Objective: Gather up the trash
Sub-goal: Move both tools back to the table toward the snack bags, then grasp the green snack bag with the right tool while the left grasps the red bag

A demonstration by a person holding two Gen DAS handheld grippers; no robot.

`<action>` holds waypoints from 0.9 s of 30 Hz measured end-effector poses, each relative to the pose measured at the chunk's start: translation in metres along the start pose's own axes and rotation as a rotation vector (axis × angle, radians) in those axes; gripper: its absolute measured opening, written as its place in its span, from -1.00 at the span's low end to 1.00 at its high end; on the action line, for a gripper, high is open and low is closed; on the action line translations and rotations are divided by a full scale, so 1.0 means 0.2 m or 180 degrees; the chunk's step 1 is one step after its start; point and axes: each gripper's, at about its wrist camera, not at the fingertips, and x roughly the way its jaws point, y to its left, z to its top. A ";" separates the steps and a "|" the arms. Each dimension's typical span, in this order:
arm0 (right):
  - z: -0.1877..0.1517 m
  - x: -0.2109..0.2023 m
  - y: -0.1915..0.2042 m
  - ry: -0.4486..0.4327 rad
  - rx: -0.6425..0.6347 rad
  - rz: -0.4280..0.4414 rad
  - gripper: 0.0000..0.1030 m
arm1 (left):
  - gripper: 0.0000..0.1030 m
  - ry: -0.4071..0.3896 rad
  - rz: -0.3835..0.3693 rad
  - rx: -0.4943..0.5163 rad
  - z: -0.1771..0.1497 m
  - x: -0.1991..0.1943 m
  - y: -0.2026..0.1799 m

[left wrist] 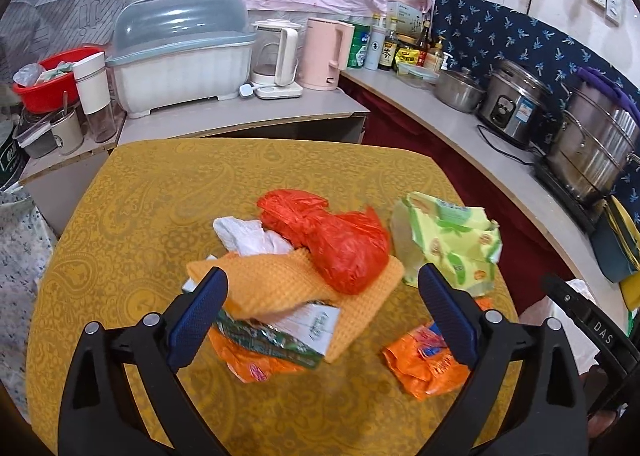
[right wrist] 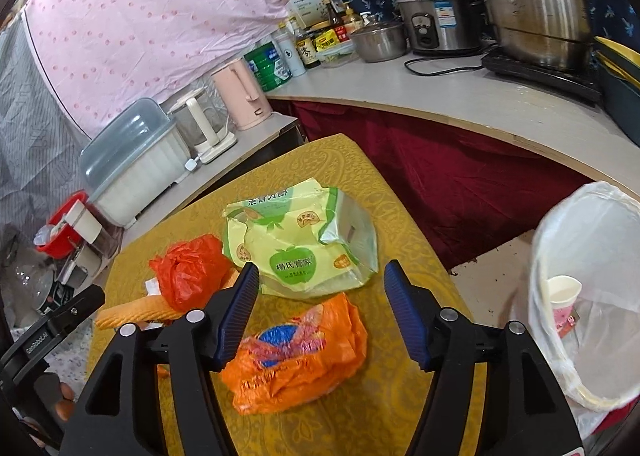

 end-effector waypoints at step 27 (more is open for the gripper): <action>0.05 0.60 -0.01 0.0372 -0.0108 -0.0161 -0.57 | -0.16 0.0473 0.0025 0.0144 0.06 0.55 -0.08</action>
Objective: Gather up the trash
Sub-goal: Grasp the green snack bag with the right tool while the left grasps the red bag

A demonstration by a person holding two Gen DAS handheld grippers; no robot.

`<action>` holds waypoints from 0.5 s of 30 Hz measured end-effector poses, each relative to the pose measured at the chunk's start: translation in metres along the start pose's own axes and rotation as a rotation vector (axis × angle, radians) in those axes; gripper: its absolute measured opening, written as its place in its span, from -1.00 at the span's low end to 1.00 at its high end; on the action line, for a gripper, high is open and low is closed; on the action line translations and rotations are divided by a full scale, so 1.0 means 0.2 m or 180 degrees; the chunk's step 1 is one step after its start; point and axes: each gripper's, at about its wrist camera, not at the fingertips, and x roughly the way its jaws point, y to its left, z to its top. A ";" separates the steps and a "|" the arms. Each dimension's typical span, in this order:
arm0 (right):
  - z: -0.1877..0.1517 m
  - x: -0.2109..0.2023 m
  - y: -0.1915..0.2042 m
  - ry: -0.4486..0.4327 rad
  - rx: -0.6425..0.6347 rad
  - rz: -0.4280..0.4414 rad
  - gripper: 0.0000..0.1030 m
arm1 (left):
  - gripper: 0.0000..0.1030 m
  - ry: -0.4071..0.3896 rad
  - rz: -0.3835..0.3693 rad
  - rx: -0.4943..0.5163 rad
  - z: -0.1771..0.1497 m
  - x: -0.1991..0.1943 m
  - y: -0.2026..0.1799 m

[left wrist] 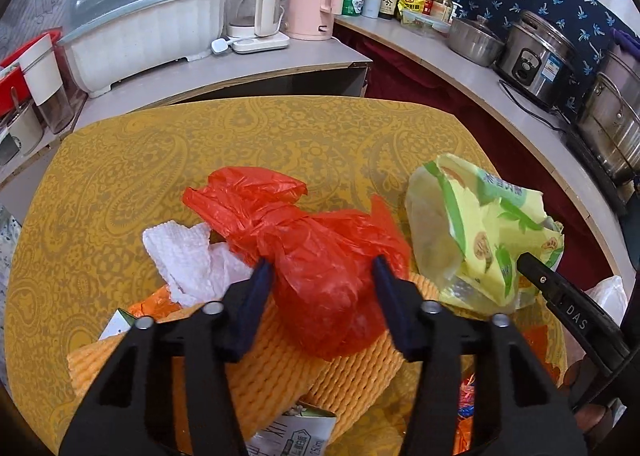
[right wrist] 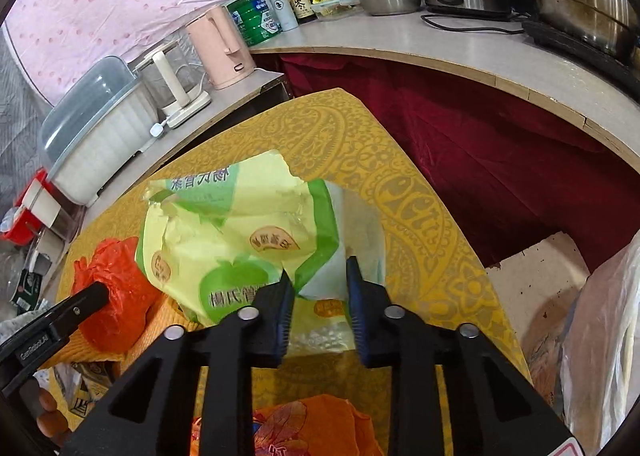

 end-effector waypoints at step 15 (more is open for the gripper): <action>0.11 -0.49 0.04 -0.0494 0.0052 0.0172 -0.64 | -0.39 -0.0536 -0.0174 -0.0025 0.08 -0.51 -0.06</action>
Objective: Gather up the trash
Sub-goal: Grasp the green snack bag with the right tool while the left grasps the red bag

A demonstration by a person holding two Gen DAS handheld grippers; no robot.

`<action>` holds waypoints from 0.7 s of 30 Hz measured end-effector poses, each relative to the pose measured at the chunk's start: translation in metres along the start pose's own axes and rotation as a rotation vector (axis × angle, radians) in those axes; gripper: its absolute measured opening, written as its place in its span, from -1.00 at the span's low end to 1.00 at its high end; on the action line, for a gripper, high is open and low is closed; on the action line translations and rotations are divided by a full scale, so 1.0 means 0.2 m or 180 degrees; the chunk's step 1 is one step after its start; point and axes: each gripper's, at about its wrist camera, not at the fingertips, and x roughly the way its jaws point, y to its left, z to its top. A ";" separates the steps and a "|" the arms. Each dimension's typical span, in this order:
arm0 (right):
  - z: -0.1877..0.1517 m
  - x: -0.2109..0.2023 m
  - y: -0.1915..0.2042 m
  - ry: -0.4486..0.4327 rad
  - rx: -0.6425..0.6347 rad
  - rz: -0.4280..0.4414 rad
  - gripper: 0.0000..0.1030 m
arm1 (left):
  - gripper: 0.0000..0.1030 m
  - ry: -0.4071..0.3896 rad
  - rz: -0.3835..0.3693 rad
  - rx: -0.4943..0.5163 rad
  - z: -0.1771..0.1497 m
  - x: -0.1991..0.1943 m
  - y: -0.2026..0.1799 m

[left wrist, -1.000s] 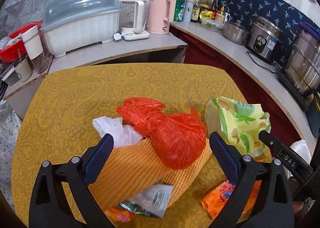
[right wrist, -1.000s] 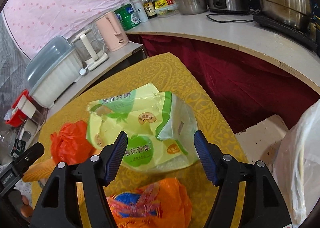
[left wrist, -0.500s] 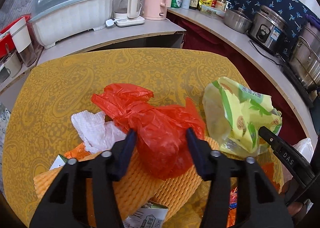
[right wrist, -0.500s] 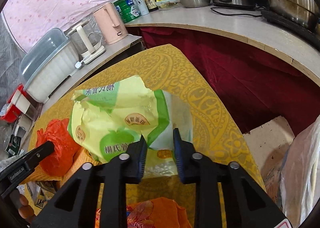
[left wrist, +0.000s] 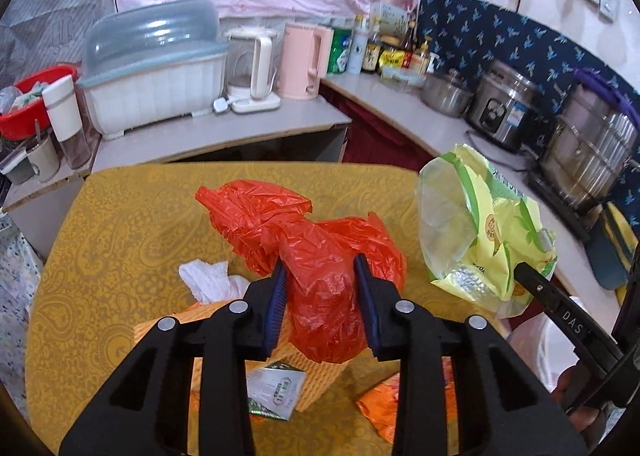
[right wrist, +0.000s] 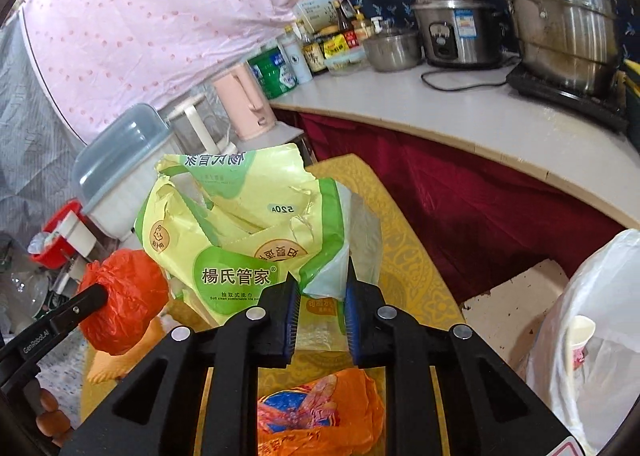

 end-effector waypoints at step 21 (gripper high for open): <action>0.04 -0.78 -0.22 -0.0598 0.0191 -0.0104 -0.64 | -0.39 -0.0416 -0.0491 0.0293 -0.03 -0.63 -0.45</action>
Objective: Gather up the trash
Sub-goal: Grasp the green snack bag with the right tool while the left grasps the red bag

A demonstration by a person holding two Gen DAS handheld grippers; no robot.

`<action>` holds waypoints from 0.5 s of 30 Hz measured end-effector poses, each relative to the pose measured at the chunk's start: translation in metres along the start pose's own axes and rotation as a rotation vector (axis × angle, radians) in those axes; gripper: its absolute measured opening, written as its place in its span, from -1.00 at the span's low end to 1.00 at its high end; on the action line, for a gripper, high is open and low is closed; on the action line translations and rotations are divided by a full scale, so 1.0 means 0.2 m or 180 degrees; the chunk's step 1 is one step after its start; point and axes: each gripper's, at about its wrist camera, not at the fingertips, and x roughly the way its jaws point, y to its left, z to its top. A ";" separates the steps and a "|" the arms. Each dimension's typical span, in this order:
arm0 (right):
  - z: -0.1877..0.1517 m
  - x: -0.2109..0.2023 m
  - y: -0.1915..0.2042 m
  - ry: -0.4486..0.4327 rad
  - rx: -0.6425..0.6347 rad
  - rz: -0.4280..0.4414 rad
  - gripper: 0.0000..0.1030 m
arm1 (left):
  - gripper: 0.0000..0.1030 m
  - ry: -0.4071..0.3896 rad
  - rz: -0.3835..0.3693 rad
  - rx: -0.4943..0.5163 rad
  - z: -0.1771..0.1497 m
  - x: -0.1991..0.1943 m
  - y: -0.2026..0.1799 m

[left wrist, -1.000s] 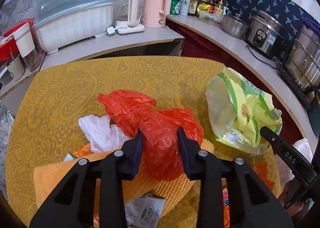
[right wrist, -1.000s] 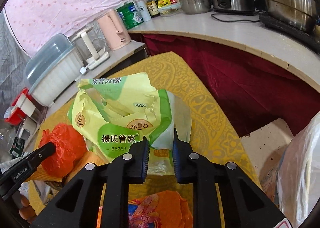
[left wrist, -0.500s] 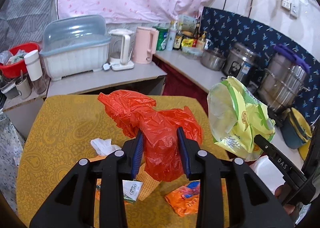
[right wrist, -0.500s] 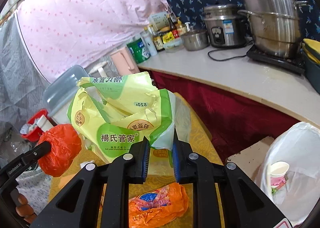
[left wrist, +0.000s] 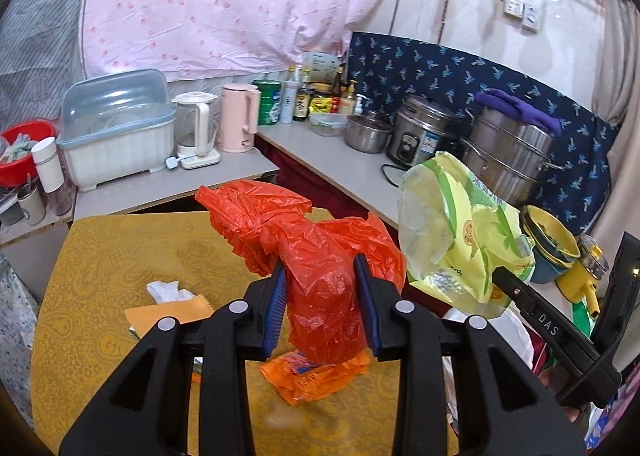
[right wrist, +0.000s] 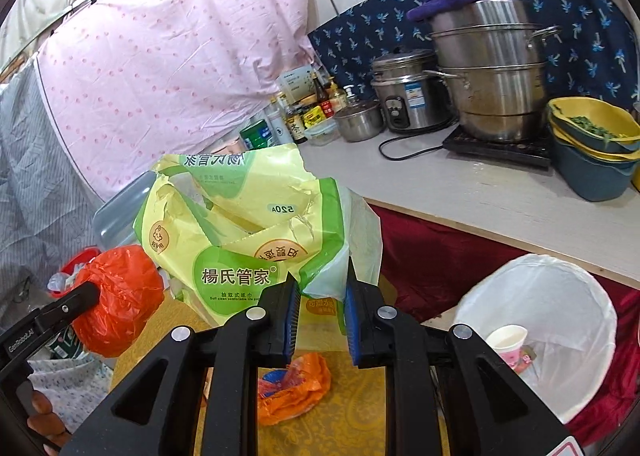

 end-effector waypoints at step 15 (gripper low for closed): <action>-0.04 -0.30 -0.48 -0.0156 0.0376 -0.0398 -0.64 | -0.39 0.0171 -0.0422 0.0395 -0.16 0.03 -0.51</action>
